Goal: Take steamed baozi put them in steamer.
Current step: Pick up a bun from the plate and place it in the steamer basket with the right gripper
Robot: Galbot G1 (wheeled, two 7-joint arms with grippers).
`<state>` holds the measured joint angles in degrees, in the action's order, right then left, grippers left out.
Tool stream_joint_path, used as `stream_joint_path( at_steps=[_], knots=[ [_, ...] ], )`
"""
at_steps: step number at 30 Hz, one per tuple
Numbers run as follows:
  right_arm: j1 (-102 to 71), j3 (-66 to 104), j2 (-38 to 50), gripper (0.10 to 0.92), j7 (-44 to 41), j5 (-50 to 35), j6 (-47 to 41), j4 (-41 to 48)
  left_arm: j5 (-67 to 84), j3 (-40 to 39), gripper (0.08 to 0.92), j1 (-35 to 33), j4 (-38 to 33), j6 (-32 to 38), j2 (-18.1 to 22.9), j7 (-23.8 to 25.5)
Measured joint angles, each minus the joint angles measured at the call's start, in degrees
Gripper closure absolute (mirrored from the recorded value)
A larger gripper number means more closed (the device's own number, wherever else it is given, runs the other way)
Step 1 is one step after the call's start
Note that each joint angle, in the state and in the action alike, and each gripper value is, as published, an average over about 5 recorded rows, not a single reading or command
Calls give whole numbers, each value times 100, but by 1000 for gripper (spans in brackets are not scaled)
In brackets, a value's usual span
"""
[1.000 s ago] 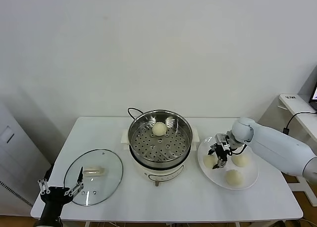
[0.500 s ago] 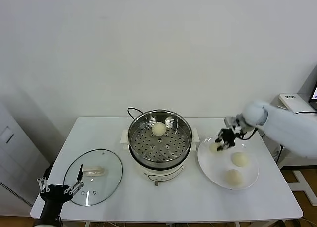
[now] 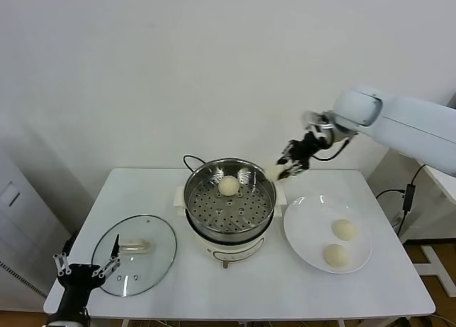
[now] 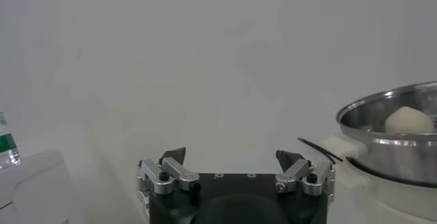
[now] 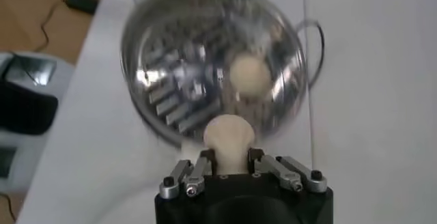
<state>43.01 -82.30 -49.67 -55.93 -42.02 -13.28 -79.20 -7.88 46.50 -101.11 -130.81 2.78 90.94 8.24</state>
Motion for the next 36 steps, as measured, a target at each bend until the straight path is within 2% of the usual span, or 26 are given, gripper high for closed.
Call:
stream_joint_path(
  at_steps=[12,18,21,32,36],
  knots=[
    [-991,381,-1297,700,857,-52,-788,305,34,3,177,72,22,-15,9,-2],
    [-1446,588,-1708,655,1221,128,-1037,524,15,-15,177,91,36,-21,39,-2],
    [-1629,679,-1823,599,1373,201,-1100,621,7,-15,177,77,36,-19,51,-2],
    [-1855,873,-1957,284,1655,314,-1237,710,-50,-42,177,45,18,14,95,-1],
    [-1750,893,-1833,216,1611,343,-1261,614,-59,-37,177,18,-12,32,96,2]
  ],
)
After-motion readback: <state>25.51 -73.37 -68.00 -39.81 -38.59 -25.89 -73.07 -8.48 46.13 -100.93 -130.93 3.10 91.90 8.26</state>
